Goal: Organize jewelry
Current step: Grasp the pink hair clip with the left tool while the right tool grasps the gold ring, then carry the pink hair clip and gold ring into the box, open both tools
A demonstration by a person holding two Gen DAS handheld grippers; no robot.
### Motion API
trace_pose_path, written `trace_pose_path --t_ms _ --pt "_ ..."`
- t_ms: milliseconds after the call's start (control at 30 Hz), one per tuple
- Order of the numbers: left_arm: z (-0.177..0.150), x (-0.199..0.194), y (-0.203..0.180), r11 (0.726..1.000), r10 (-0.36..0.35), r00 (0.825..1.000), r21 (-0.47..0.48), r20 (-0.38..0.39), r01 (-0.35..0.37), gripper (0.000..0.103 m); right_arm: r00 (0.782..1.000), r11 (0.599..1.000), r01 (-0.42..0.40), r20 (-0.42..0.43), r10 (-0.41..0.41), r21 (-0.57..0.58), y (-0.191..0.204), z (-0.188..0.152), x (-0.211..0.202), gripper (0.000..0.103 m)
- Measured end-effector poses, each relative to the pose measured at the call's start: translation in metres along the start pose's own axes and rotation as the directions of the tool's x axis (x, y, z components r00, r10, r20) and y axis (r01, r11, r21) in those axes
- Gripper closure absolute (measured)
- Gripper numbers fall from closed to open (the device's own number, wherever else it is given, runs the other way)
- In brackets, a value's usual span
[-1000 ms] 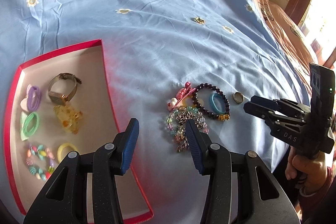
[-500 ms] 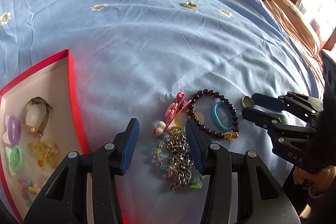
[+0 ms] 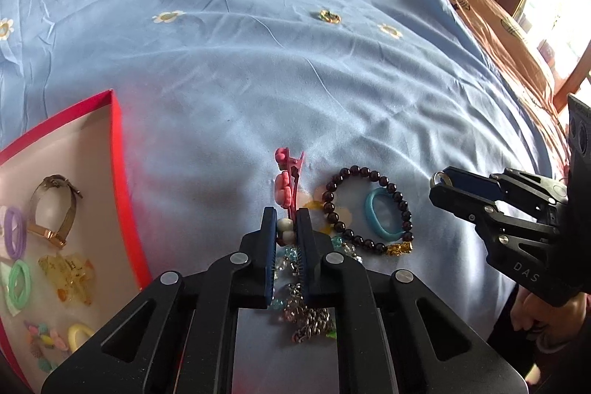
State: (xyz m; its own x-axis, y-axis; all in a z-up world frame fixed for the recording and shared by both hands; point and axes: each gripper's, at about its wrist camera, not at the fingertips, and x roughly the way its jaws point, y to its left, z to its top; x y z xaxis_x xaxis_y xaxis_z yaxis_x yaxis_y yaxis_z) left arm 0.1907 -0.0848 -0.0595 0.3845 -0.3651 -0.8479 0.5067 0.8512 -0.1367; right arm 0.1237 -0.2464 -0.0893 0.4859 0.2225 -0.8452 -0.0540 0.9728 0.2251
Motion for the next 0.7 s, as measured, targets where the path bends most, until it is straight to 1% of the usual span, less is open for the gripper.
trace_pose_path --t_ms 167,333,700 --pt "-0.008 -0.022 0.008 0.999 -0.014 0.999 -0.042 0.038 0.016 0.094 0.999 0.999 -0.045 0.019 0.044 0.013 0.006 0.002 -0.012 0.08" --pt "-0.019 -0.041 0.015 0.997 -0.016 0.998 -0.078 0.066 0.021 0.094 0.996 0.996 -0.09 0.027 0.09 -0.001 0.023 0.005 -0.018 0.08" --pt "-0.054 -0.08 0.038 0.987 0.011 0.994 -0.16 0.109 0.007 0.094 0.986 0.984 -0.166 0.018 0.168 -0.067 0.069 0.006 -0.02 0.08"
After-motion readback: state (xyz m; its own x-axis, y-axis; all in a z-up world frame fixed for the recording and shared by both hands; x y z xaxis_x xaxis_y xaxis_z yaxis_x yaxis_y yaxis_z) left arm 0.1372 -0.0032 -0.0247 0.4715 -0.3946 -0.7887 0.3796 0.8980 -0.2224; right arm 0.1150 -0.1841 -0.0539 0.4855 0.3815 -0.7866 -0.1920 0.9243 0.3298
